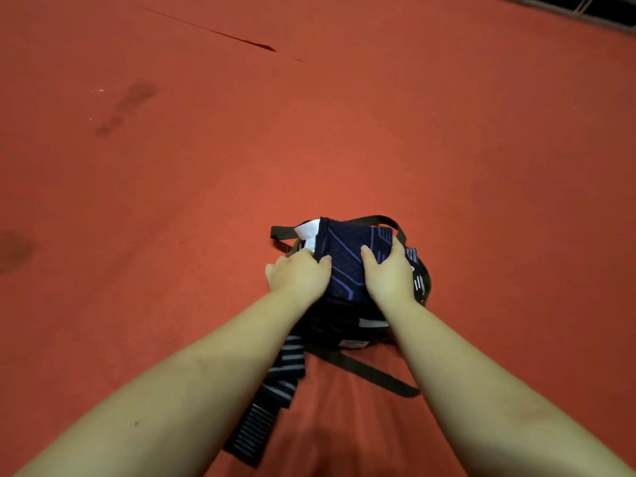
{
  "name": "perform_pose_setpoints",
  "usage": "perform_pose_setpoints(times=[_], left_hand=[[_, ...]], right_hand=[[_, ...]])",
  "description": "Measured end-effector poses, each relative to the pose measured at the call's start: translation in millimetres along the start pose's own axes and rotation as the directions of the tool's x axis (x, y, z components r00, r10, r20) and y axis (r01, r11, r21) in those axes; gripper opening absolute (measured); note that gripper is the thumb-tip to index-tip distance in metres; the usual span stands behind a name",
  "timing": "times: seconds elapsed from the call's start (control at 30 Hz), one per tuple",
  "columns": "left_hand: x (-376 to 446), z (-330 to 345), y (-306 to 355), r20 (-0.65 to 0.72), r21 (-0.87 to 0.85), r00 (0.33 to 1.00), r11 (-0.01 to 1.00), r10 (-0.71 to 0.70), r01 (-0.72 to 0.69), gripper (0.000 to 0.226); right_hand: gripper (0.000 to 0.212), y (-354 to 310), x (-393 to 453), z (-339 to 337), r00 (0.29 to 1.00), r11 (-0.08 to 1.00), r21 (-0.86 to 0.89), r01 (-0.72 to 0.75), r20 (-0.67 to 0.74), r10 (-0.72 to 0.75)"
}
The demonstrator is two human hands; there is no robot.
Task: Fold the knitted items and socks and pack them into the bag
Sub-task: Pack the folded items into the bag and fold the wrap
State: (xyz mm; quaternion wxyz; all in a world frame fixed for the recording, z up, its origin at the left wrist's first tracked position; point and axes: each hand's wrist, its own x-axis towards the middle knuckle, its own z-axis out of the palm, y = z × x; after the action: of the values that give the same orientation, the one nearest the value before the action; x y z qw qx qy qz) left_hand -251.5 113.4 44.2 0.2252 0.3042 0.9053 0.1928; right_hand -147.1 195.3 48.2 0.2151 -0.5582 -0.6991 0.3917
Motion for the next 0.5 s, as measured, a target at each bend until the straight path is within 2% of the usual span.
perform_pose_setpoints(times=[0.13,0.2,0.27,0.37,0.43,0.47,0.5], left_hand=[[20.5,11.9,-2.0,-0.047,0.207,0.999,0.978,0.006,0.004,0.043],[28.7,19.6,-11.9,-0.061,0.293,0.998,0.956,0.026,-0.007,0.041],[33.7,25.8,-24.8,-0.128,0.361,0.986,0.931,0.110,-0.057,0.038],[39.3,31.1,-44.0,-0.232,0.427,0.888,0.862,0.396,-0.273,0.047],[44.8,33.6,-51.4,-0.162,0.533,0.779,0.718,0.606,-0.447,0.054],[46.9,33.0,-55.1,-0.114,0.572,0.737,0.650,0.666,-0.500,0.055],[49.4,30.9,-55.7,-0.055,0.590,0.726,0.609,0.686,-0.530,0.058]], right_hand=[[0.070,2.2,16.7,30.5,1.000,0.997,-0.082,-0.010,0.020,0.012],[0.075,9.2,19.1,43.6,0.998,0.993,-0.115,0.037,0.058,-0.031],[0.078,20.7,19.0,53.1,0.987,0.953,-0.270,0.140,0.117,-0.112],[0.063,31.7,15.1,59.6,0.929,0.764,-0.540,0.353,0.106,-0.354],[0.057,33.8,15.1,62.2,0.876,0.666,-0.598,0.447,0.143,-0.460],[0.058,37.1,15.1,62.2,0.853,0.611,-0.627,0.483,0.178,-0.491],[0.061,40.2,15.5,59.8,0.850,0.575,-0.650,0.497,0.234,-0.471]])
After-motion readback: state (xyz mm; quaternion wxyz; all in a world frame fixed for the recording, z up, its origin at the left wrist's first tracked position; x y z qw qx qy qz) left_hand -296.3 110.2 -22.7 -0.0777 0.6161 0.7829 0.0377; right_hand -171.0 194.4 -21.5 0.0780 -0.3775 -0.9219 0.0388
